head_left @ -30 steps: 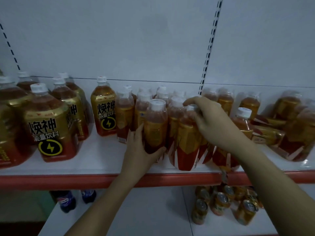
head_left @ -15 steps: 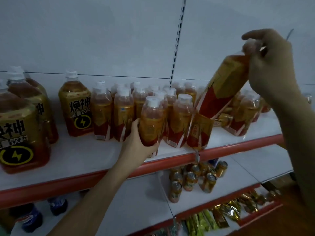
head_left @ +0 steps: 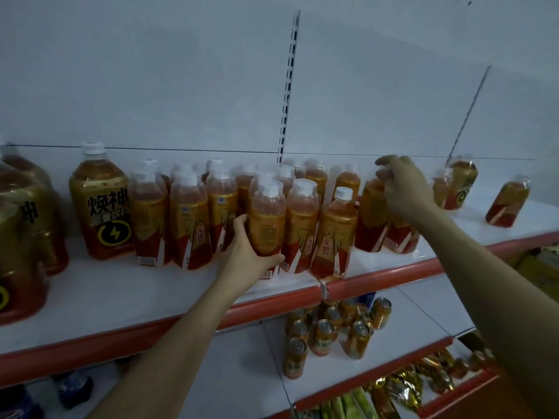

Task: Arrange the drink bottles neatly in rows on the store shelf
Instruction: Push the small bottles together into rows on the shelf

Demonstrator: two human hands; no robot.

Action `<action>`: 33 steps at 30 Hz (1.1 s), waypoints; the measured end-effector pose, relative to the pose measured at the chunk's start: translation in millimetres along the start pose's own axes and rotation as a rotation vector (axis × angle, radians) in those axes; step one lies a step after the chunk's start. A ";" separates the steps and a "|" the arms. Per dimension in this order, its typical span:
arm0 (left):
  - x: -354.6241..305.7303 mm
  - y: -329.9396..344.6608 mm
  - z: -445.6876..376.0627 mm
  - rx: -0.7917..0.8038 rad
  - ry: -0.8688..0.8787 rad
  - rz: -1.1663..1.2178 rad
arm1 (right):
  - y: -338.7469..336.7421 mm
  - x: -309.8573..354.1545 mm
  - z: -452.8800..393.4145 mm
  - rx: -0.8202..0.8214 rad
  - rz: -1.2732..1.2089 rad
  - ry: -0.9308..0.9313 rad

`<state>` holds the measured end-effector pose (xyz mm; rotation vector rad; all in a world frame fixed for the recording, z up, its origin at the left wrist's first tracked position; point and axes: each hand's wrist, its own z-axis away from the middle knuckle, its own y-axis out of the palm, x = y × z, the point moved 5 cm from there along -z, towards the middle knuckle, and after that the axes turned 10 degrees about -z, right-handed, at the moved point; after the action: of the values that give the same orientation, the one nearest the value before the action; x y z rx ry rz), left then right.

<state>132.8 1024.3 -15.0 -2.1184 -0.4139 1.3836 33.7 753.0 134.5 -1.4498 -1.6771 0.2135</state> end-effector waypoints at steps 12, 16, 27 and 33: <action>-9.9 31.0 -17.6 -0.028 -0.046 0.078 | 47.1 -44.1 -23.2 0.156 -0.127 -0.057; -9.5 26.3 -9.9 -0.041 -0.029 0.101 | 38.7 -43.8 -24.0 0.228 -0.007 -0.005; -50.8 -36.6 26.3 -0.332 0.228 -0.195 | 7.5 55.0 46.4 0.006 -0.101 -0.211; -68.3 -32.0 49.7 -0.240 0.343 -0.336 | 7.3 70.0 91.9 0.094 -0.052 -0.184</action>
<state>60.9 1027.1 39.5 -2.2892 -0.7830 0.7967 -20.1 852.4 109.9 -1.3487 -1.8246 0.4016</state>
